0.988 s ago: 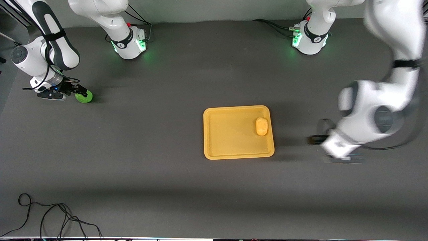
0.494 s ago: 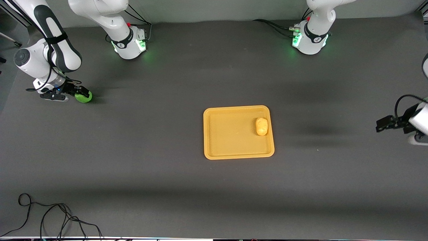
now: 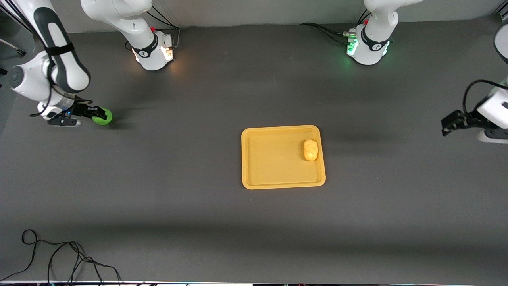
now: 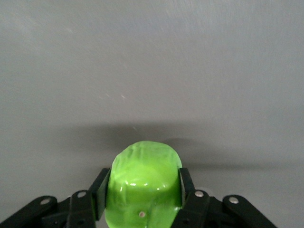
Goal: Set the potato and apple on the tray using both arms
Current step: 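Lift the green apple with the right gripper and swing toward the tray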
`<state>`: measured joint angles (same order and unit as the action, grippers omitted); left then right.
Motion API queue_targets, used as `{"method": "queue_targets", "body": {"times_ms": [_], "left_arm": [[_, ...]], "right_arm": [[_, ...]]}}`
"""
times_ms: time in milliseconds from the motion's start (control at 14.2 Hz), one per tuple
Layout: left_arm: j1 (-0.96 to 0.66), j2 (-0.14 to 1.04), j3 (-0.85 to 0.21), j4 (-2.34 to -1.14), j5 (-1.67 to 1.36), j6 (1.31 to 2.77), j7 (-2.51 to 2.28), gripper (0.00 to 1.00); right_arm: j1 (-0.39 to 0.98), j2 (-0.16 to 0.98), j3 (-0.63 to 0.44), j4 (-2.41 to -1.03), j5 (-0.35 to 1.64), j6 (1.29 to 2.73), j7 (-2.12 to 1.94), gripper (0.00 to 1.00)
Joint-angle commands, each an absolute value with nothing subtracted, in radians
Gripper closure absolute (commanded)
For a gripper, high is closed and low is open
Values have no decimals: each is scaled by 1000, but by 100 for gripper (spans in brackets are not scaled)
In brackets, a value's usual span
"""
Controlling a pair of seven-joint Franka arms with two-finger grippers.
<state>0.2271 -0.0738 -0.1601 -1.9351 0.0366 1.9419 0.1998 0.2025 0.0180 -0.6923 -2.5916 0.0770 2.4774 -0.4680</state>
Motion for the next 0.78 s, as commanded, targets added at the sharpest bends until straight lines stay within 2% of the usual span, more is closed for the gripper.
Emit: {"method": "queue_targets", "body": {"times_ms": [0,212,424,706], "left_arm": [[171,-130,-161,-1965,34,1885,181,0],[156,-62,-160,-1863,35,1865,183,0],[163,-40,-155,-1816,32,1800,189,0],[170,-18,-150,-1804,11,1796,192,0]], "right_arm": [[251,-34,-690,-2391,100,2236,-496,78],[270,-17,-687,-2086,17,1975,-486,78],[322,-11,-683,-1857,-20,1797,-486,78],[434,83,-680,-1672,-3,1741,-457,78]]}}
